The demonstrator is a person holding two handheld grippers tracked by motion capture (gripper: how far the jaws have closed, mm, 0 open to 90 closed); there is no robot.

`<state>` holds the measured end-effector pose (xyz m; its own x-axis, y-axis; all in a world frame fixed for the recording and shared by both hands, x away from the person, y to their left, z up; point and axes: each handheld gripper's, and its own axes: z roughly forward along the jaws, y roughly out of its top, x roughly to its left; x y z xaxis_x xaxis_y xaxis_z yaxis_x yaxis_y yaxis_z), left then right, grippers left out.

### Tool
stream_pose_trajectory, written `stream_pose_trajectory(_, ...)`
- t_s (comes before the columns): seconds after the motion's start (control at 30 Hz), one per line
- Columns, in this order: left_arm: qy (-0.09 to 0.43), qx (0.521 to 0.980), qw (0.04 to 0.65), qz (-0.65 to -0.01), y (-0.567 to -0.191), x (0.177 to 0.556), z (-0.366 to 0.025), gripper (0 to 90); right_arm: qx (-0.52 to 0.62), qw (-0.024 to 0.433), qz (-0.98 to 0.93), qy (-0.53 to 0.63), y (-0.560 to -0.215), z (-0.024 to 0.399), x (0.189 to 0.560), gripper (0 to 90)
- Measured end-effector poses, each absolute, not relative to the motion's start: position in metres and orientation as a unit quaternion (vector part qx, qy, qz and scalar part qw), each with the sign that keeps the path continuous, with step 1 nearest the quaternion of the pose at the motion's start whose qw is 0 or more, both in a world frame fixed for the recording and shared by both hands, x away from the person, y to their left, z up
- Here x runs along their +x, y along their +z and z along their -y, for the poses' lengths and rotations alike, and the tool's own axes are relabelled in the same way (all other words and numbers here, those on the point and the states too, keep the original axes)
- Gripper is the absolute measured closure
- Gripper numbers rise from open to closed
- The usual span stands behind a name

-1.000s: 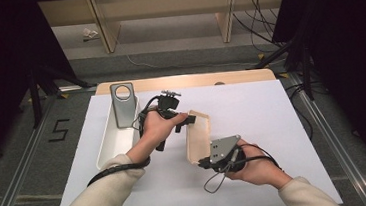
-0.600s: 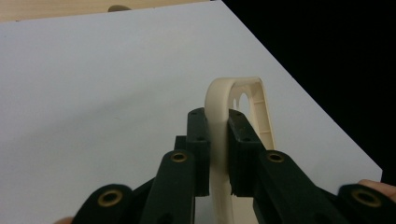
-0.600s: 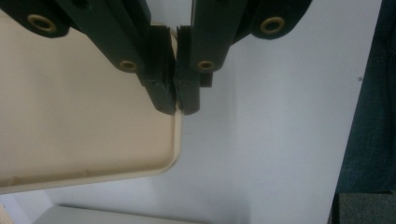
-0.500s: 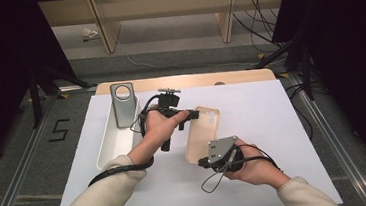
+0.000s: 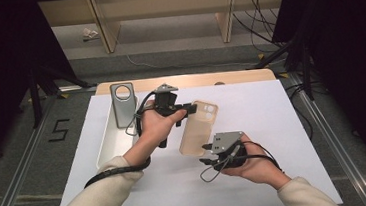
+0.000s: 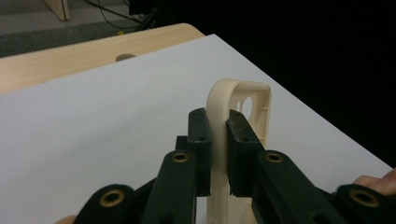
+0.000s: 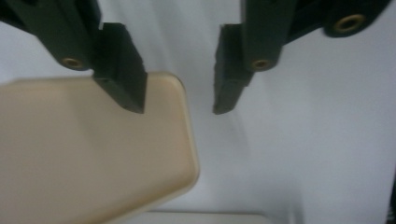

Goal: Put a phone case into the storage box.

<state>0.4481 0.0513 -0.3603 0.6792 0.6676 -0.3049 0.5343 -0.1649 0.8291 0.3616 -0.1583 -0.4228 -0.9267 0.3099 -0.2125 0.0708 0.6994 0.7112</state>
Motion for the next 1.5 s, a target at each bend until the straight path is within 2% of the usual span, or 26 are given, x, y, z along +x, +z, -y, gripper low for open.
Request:
stream_pose_trajectory(0.23, 0.086, 0.746, 0.531, -0.393, -0.357, 0.447, -0.064, 81.5, 0.171, 0.165, -0.885, 0.400, -0.420, 0.169, 0.369, 33.8)
stream_pose_trajectory(0.47, 0.096, 0.735, 0.546, -0.390, -0.352, 0.445, -0.080, 81.5, 0.223, 0.164, -0.859, 0.430, -0.417, 0.186, 0.374, 26.1)
stream_pose_trajectory(1.0, 0.128, 0.734, 0.548, -0.380, -0.342, 0.439, -0.106, 81.4, 0.283, 0.177, -0.826, 0.454, -0.418, 0.217, 0.373, 18.5)
stream_pose_trajectory(1.5, 0.140, 0.726, 0.553, -0.384, -0.338, 0.437, -0.128, 81.5, 0.309, 0.185, -0.813, 0.458, -0.420, 0.232, 0.370, 17.7)
